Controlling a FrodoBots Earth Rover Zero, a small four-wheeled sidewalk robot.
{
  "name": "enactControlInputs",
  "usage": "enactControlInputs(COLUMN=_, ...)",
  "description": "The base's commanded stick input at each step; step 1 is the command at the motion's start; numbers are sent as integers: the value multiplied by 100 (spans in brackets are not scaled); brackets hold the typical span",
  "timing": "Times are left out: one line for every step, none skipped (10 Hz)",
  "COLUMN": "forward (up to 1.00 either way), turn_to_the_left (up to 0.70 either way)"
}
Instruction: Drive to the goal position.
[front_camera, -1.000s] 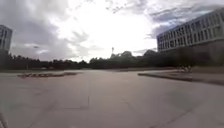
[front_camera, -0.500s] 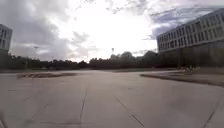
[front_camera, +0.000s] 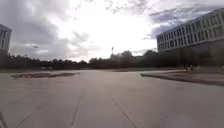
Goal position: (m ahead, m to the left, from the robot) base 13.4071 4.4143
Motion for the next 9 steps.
enactControlInputs(forward=70, turn_to_the_left=0)
enactControlInputs(forward=70, turn_to_the_left=0)
enactControlInputs(forward=70, turn_to_the_left=0)
enactControlInputs(forward=70, turn_to_the_left=0)
enactControlInputs(forward=70, turn_to_the_left=0)
enactControlInputs(forward=70, turn_to_the_left=0)
enactControlInputs(forward=70, turn_to_the_left=0)
enactControlInputs(forward=70, turn_to_the_left=0)
enactControlInputs(forward=70, turn_to_the_left=0)
